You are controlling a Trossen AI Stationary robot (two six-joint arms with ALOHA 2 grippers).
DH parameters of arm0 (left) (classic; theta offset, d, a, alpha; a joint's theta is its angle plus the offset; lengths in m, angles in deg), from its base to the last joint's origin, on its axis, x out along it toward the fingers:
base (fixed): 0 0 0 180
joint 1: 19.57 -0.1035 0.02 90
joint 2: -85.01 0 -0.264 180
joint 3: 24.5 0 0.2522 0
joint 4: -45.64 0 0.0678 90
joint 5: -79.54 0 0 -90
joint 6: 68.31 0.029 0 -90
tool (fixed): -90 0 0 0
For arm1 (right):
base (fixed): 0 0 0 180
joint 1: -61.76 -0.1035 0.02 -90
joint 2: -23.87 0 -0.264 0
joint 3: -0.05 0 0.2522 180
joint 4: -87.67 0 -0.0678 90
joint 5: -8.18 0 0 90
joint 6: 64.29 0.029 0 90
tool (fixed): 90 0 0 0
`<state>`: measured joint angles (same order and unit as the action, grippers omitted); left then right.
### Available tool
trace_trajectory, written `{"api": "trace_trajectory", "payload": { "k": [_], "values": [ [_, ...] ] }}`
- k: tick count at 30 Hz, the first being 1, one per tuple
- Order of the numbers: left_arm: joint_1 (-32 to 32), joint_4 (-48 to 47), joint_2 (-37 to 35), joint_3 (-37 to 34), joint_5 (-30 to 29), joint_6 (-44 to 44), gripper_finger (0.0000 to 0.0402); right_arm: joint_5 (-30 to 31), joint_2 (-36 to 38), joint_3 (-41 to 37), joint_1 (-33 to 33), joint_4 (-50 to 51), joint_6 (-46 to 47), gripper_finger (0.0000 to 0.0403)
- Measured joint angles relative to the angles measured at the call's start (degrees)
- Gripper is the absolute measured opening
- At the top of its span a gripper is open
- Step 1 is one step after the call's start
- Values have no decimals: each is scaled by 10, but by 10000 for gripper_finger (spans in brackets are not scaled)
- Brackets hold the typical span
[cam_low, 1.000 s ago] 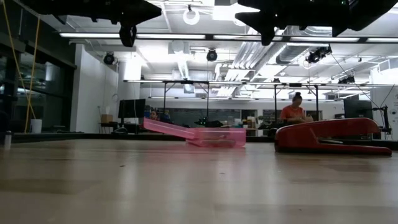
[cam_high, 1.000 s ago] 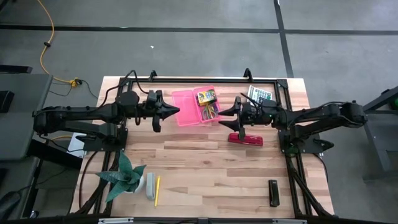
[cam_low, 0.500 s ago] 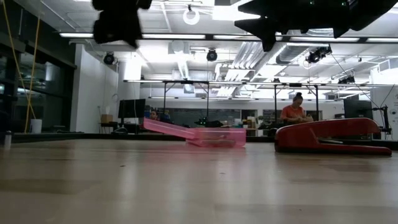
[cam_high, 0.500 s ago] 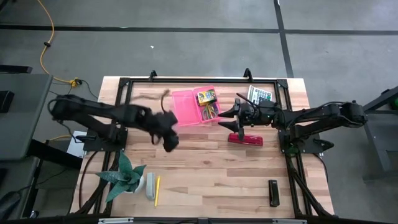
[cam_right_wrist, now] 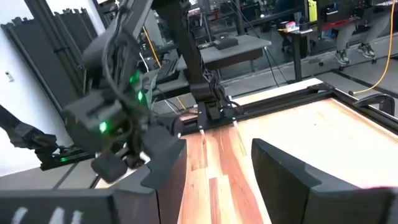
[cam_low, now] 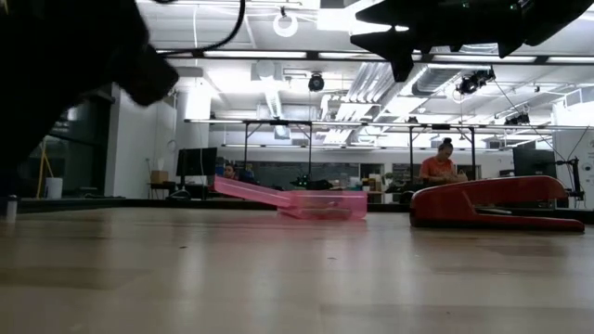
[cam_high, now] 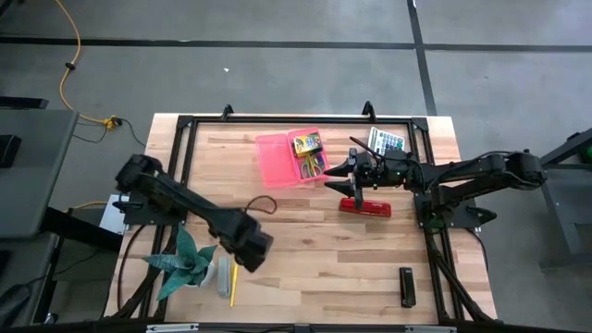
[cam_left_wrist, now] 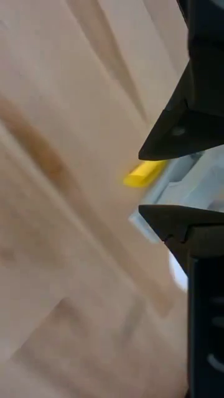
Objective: Pack school essentials
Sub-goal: Put the yellow pen into the pink supply box
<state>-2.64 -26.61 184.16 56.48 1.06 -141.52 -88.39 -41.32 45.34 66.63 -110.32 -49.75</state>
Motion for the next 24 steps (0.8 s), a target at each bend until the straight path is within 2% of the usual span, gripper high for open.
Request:
{"api": "trace_trajectory", "payload": {
  "k": [5,15,24],
  "values": [
    [7,24,48,0,41,-40,115,0,0,0,0,0,0,172],
    [30,35,67,0,40,-119,115,0,0,0,0,16,0,172],
    [29,55,75,-20,48,-136,115,0,0,0,0,21,-6,172]
  ]
}}
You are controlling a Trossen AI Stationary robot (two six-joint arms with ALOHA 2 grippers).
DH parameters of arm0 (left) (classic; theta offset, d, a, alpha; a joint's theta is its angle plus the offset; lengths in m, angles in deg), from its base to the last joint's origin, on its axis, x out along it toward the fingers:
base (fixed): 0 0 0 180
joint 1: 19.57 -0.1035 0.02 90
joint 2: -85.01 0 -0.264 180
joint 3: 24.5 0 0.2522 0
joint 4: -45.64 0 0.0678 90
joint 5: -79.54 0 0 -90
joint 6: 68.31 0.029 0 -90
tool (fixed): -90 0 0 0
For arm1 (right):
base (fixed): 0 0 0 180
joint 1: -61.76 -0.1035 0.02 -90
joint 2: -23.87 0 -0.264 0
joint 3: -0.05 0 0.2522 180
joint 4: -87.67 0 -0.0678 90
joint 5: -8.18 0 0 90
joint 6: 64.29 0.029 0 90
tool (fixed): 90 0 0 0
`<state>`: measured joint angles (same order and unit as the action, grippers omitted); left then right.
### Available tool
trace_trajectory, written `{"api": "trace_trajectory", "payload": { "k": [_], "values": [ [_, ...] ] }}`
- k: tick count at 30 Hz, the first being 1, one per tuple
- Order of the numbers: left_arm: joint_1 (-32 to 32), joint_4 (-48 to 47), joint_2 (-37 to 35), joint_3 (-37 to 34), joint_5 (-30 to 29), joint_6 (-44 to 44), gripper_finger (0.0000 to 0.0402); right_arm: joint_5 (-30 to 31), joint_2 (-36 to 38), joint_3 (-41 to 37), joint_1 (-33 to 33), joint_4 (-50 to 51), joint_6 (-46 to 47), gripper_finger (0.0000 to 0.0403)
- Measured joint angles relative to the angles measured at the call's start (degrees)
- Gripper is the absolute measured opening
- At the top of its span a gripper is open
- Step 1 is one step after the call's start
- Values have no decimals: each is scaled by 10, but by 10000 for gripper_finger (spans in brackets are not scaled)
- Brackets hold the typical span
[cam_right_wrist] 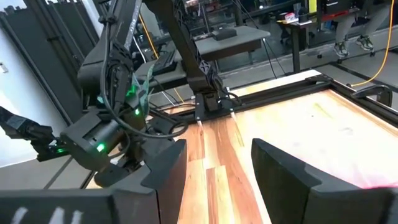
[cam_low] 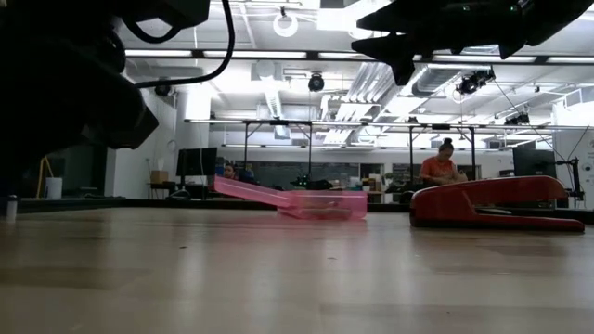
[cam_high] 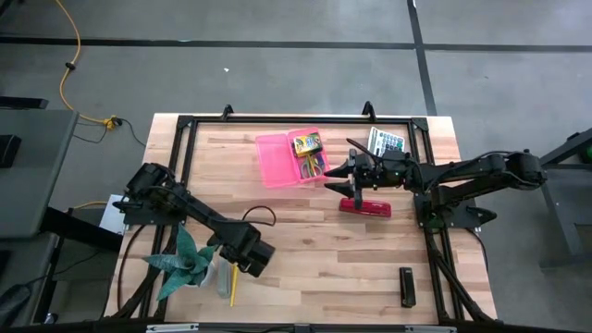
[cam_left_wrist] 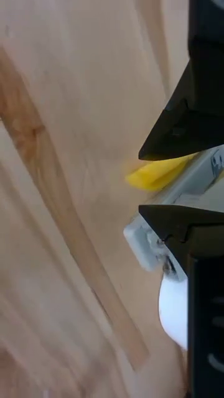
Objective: Pack school essentials
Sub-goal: Put the yellow pen into the pink supply box
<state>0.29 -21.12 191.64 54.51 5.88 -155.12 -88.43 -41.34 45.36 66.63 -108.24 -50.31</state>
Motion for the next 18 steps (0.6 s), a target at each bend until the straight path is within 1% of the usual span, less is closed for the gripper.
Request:
{"api": "trace_trajectory", "payload": {
  "k": [18],
  "values": [
    [5,20,0,0,-8,-15,115,0,0,0,0,3,-10,172]
  ]
}}
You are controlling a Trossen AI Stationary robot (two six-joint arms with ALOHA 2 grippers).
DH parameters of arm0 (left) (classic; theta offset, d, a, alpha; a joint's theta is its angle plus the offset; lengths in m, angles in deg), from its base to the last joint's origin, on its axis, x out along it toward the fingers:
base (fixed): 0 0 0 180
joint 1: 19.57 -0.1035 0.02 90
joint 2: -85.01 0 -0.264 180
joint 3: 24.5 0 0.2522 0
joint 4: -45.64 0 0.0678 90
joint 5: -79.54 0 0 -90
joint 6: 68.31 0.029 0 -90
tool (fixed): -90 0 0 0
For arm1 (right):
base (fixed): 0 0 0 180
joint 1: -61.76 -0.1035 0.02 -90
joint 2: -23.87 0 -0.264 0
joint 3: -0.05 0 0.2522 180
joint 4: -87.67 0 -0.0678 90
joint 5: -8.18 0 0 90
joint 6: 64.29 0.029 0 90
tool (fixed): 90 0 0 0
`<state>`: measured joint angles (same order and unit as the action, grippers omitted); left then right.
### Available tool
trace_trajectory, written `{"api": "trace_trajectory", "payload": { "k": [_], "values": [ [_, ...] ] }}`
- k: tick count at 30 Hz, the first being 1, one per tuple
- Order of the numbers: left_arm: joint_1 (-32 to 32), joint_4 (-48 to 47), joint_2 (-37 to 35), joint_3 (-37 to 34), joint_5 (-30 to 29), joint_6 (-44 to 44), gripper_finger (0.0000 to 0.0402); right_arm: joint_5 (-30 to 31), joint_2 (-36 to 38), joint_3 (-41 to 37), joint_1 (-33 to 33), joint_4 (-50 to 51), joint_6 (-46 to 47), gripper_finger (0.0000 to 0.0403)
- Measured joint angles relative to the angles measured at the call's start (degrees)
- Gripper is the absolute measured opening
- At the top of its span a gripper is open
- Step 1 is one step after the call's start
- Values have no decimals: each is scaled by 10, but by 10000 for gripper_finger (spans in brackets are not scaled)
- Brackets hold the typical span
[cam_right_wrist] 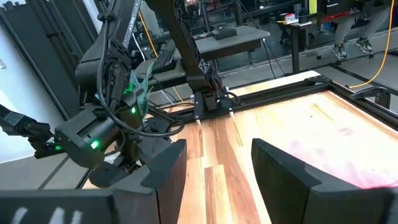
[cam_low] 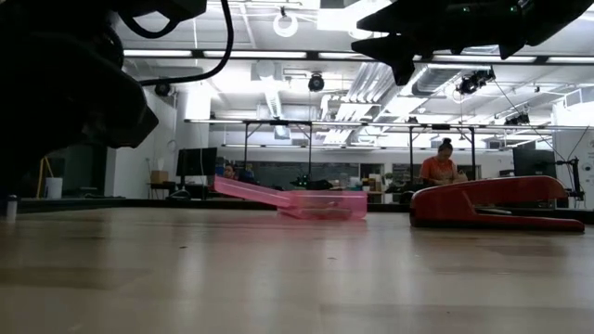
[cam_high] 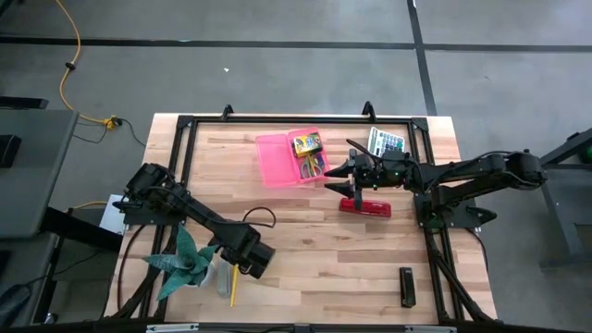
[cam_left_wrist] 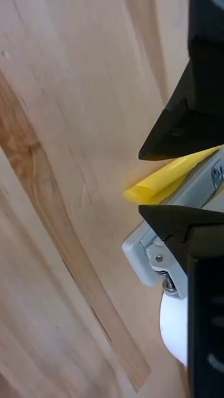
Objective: Pack school essentials
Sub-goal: Put the yellow pen into the pink supply box
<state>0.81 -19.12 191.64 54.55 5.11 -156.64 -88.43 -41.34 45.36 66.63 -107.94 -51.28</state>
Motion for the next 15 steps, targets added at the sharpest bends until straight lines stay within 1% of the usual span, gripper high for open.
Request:
{"api": "trace_trajectory", "payload": {
  "k": [9,12,15],
  "values": [
    [1,8,0,-9,-2,11,115,0,0,0,0,0,-5,172],
    [4,26,0,-33,21,2,115,0,0,0,0,0,-6,172],
    [4,34,-1,-41,35,0,115,0,0,0,0,0,-15,172]
  ]
}}
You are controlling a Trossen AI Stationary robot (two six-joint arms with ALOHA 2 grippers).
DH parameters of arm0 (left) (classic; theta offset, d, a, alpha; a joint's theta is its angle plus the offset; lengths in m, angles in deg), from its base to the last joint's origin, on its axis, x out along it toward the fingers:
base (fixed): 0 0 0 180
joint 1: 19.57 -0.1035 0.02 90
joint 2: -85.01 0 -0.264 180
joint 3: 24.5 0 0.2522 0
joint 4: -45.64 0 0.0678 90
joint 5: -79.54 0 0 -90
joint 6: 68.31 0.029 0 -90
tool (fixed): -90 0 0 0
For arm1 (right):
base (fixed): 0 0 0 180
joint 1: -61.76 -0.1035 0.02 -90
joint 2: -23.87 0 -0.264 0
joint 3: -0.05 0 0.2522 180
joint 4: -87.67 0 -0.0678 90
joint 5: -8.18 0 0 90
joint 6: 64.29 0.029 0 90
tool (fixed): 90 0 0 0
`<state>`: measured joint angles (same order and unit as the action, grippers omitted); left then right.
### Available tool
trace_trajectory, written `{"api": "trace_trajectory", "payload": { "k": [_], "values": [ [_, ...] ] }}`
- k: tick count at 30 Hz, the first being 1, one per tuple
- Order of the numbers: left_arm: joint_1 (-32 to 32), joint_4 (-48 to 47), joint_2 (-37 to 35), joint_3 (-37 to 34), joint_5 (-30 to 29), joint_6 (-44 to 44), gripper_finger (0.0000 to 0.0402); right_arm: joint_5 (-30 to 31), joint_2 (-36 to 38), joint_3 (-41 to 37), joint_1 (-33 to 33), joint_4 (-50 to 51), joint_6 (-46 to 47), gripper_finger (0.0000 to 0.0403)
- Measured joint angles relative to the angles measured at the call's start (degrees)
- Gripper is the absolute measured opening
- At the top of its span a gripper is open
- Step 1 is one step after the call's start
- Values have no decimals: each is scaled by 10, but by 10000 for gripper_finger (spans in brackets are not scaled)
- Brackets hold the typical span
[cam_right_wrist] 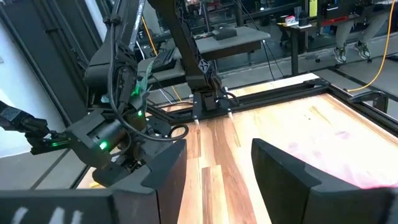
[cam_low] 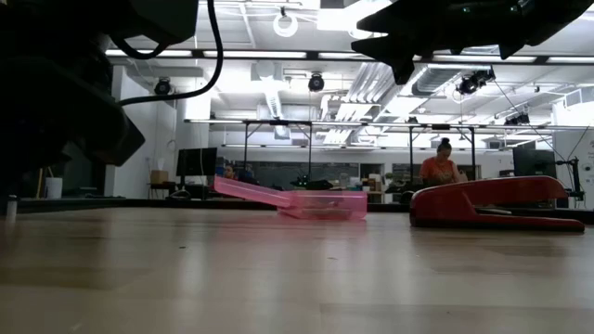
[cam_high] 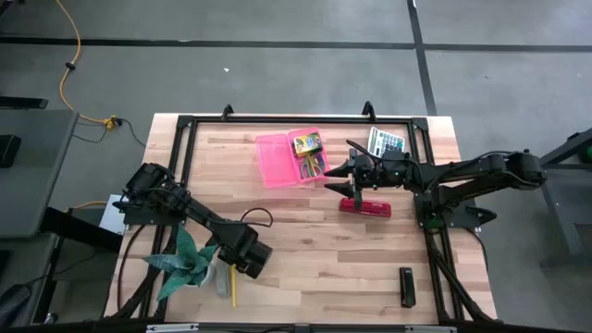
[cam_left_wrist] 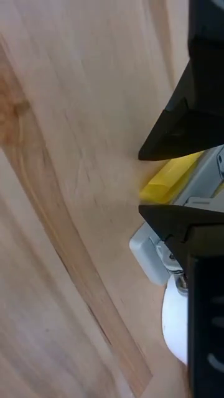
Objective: Pack school essentials
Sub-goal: Put the yellow pen into the pink supply box
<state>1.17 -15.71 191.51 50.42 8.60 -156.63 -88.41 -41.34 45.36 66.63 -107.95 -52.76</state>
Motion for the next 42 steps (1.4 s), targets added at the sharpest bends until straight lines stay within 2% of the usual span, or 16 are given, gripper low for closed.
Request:
{"api": "trace_trajectory", "payload": {
  "k": [8,16,19,28,34,39,42],
  "values": [
    [-1,5,0,0,-8,9,112,0,0,0,0,0,0,172],
    [-7,12,0,0,-8,22,41,0,0,0,0,0,0,172],
    [-21,9,1,6,-14,50,26,0,0,0,0,1,0,172],
    [-80,12,2,53,-87,150,12,0,0,0,0,1,0,172],
    [-149,26,2,81,-142,240,2,0,0,0,0,1,2,172],
    [-212,41,2,82,-150,304,0,0,0,0,0,1,3,172],
    [-224,24,-12,94,-147,355,0,0,0,0,0,1,4,172]
  ]
}}
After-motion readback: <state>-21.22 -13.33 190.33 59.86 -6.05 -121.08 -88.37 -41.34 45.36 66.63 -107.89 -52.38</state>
